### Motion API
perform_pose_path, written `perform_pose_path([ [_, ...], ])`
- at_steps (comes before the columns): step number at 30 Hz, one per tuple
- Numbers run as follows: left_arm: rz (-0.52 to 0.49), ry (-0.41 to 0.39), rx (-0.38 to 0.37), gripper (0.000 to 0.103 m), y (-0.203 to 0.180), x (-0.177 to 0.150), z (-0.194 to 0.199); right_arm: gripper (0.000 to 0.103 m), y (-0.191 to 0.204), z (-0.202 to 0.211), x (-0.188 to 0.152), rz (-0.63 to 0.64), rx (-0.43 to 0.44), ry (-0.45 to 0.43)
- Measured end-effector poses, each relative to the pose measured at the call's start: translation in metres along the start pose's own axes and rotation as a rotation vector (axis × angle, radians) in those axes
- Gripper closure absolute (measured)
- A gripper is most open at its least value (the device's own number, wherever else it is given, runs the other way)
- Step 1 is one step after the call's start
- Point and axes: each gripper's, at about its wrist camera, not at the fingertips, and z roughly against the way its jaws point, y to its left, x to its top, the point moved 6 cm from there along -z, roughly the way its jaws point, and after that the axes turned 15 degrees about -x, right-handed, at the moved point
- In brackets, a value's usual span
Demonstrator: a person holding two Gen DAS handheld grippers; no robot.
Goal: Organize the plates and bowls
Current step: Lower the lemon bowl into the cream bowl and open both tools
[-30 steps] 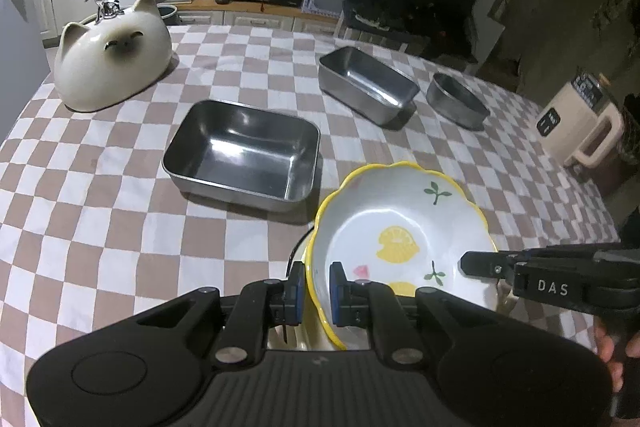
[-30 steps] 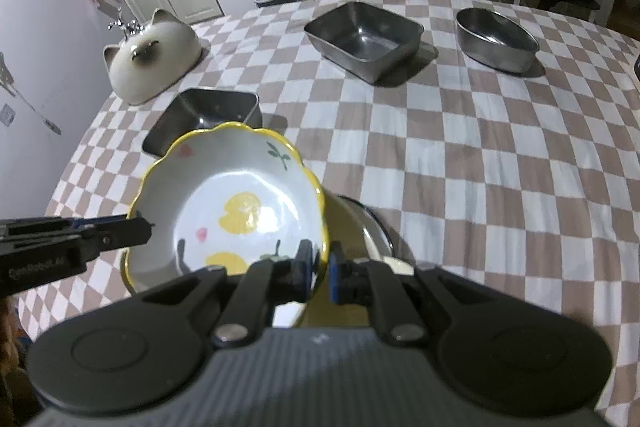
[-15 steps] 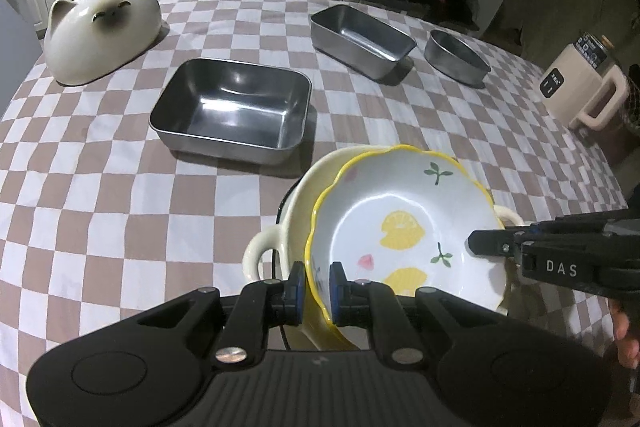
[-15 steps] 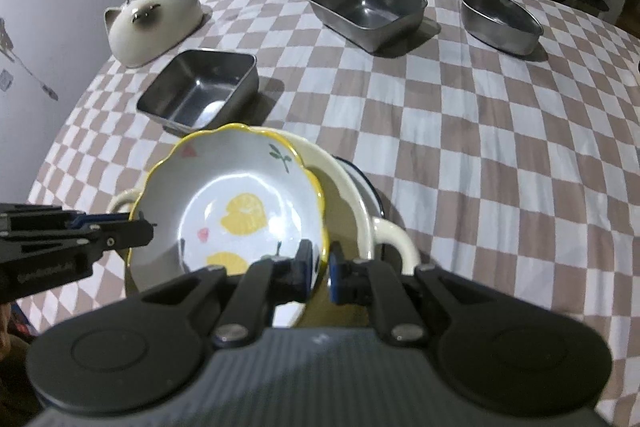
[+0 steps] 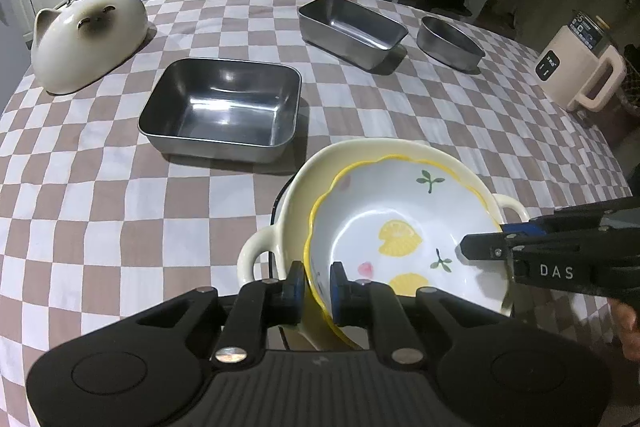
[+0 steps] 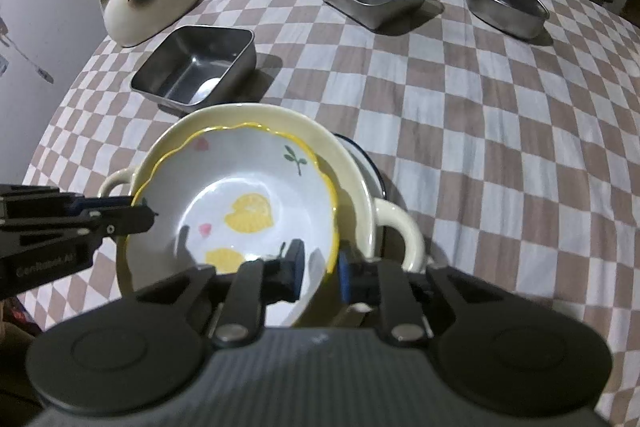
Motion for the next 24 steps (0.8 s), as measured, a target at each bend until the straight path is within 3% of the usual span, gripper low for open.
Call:
perform_pose_path([
  [8, -0.017, 0.008, -0.014, 0.083, -0.003, 0.0, -0.001, 0.066, 0.004, -0.001, 0.0, 0.006, 0.023, 0.001],
  [12, -0.03, 0.011, -0.011, 0.082, -0.004, -0.001, -0.001, 0.055, 0.007, -0.001, 0.0, 0.015, 0.043, 0.003],
  [17, -0.034, 0.014, -0.016, 0.079, -0.004, 0.0, -0.001, 0.051, 0.006, 0.0, 0.0, 0.022, 0.052, 0.002],
  [22, -0.066, 0.0, -0.032, 0.058, -0.011, 0.001, 0.006, 0.049, 0.004, 0.003, -0.001, 0.032, 0.057, -0.006],
  [24, -0.084, -0.011, -0.033, 0.057, -0.014, 0.002, 0.009, 0.048, 0.004, 0.007, -0.002, 0.037, 0.059, -0.019],
])
